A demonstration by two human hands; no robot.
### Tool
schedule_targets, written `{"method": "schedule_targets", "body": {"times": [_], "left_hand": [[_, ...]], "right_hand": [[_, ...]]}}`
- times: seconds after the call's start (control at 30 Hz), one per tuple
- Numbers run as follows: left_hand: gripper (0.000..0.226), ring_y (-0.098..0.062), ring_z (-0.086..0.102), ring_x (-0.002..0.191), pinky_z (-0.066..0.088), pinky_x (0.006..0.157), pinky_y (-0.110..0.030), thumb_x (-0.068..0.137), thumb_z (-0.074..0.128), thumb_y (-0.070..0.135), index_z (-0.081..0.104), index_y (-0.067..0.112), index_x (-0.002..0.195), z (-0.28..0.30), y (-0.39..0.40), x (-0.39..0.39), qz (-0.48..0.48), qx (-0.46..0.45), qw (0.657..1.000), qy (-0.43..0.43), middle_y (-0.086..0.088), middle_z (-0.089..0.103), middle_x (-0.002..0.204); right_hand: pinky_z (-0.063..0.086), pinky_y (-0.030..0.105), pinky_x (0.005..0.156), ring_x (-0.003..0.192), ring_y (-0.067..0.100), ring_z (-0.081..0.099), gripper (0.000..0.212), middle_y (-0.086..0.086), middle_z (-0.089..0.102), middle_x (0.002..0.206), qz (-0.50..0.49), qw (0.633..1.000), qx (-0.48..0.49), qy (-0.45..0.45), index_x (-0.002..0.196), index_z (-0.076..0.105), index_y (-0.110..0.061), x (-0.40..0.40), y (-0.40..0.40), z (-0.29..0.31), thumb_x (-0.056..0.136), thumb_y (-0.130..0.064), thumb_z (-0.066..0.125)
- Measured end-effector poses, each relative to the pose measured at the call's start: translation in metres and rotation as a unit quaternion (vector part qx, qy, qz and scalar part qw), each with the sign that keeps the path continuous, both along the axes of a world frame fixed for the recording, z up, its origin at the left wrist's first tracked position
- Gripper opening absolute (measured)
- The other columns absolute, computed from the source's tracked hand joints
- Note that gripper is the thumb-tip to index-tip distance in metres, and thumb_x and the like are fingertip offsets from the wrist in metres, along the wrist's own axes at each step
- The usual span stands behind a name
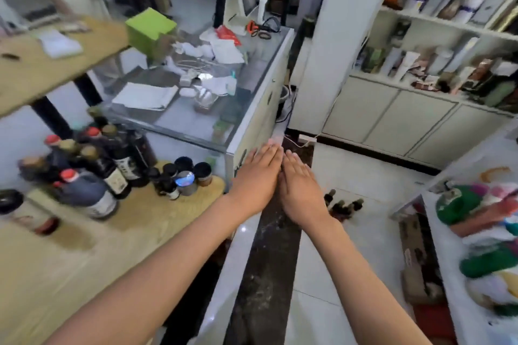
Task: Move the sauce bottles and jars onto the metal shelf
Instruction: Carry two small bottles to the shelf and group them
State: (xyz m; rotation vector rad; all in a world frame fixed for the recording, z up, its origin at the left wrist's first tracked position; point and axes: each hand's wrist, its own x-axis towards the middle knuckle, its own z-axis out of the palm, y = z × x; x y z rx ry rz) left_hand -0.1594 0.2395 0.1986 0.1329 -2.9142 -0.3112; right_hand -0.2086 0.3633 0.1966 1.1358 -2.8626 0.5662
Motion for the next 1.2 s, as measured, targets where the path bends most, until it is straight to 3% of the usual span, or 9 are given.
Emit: {"method": "schedule_targets", "body": {"times": [0.2,0.43,0.53,0.63,0.8,0.93,1.03,1.13,1.2], "left_hand": [[0.058,-0.019,-0.002,0.150,-0.002,0.119,-0.033,0.101,0.034,0.013,0.011,0.008,0.153,-0.050,-0.123,0.070,0.125,0.069,0.990,-0.019,-0.007,0.008,0.162],[0.058,-0.020,0.007,0.149,0.012,0.118,-0.034,0.096,0.042,0.005,0.023,0.006,0.151,-0.106,-0.205,0.122,0.258,0.169,0.950,-0.042,-0.008,0.019,0.160],[0.057,-0.029,0.022,0.145,0.024,0.117,-0.037,0.090,0.049,-0.001,0.037,0.010,0.145,-0.124,-0.224,0.125,0.335,0.215,0.917,-0.024,-0.012,0.027,0.156],[0.053,-0.030,0.029,0.141,0.028,0.115,-0.039,0.089,0.047,-0.004,0.043,0.012,0.139,-0.144,-0.238,0.120,0.388,0.233,0.892,-0.025,-0.012,0.029,0.154],[0.059,-0.028,0.030,0.140,0.030,0.113,-0.037,0.088,0.050,0.000,0.036,0.012,0.144,-0.155,-0.262,0.096,0.425,0.227,0.874,-0.064,-0.007,0.026,0.155],[0.070,-0.028,0.024,0.144,0.024,0.116,-0.035,0.087,0.050,-0.002,0.028,0.015,0.151,-0.154,-0.280,0.070,0.386,0.194,0.897,-0.097,-0.009,0.024,0.157],[0.062,-0.025,0.028,0.143,0.022,0.117,-0.032,0.089,0.046,-0.004,0.035,0.014,0.148,-0.154,-0.291,0.057,0.355,0.195,0.904,-0.136,-0.010,0.032,0.155],[0.045,-0.029,0.050,0.126,0.039,0.104,-0.037,0.087,0.050,-0.001,0.054,0.009,0.131,-0.156,-0.289,0.049,0.349,0.200,0.901,-0.161,-0.014,0.053,0.136],[0.043,-0.032,0.054,0.119,0.046,0.094,-0.042,0.087,0.050,0.000,0.053,0.012,0.128,-0.159,-0.285,0.050,0.376,0.171,0.894,-0.173,-0.011,0.055,0.132]], "right_hand": [[0.021,0.036,0.122,0.147,0.025,0.029,0.048,0.013,0.034,0.157,0.089,0.995,0.023,-0.049,0.151,0.034,-0.006,0.042,-0.133,-0.053,0.106,-0.021,0.036],[0.027,0.034,0.117,0.143,0.026,0.035,0.047,0.013,0.039,0.155,0.112,0.979,0.059,-0.160,0.150,0.037,-0.006,0.062,-0.218,-0.098,0.104,-0.019,0.040],[0.046,0.043,0.099,0.126,0.034,0.052,0.044,0.014,0.056,0.139,0.093,0.975,0.045,-0.198,0.143,0.045,-0.012,0.059,-0.243,-0.116,0.100,-0.024,0.046],[0.051,0.041,0.087,0.117,0.033,0.056,0.043,0.011,0.061,0.130,0.087,0.968,0.032,-0.233,0.140,0.047,-0.015,0.050,-0.260,-0.138,0.099,-0.027,0.050],[0.046,0.040,0.100,0.130,0.026,0.050,0.053,0.007,0.051,0.143,0.108,0.949,0.037,-0.293,0.144,0.043,-0.015,0.035,-0.289,-0.169,0.096,-0.028,0.060],[0.045,0.037,0.093,0.129,0.026,0.049,0.055,0.006,0.049,0.145,0.130,0.953,0.048,-0.270,0.146,0.040,-0.018,0.026,-0.307,-0.183,0.095,-0.023,0.060],[0.046,0.039,0.091,0.128,0.027,0.050,0.055,0.005,0.050,0.144,0.147,0.952,0.055,-0.263,0.146,0.041,-0.019,0.020,-0.313,-0.189,0.094,-0.019,0.059],[0.048,0.040,0.083,0.119,0.030,0.056,0.050,0.006,0.054,0.138,0.144,0.950,0.048,-0.273,0.142,0.044,-0.021,0.013,-0.317,-0.192,0.094,-0.015,0.057],[0.049,0.040,0.078,0.112,0.031,0.060,0.048,0.006,0.059,0.132,0.148,0.943,0.041,-0.294,0.139,0.045,-0.023,0.010,-0.317,-0.192,0.093,-0.014,0.056]]}}
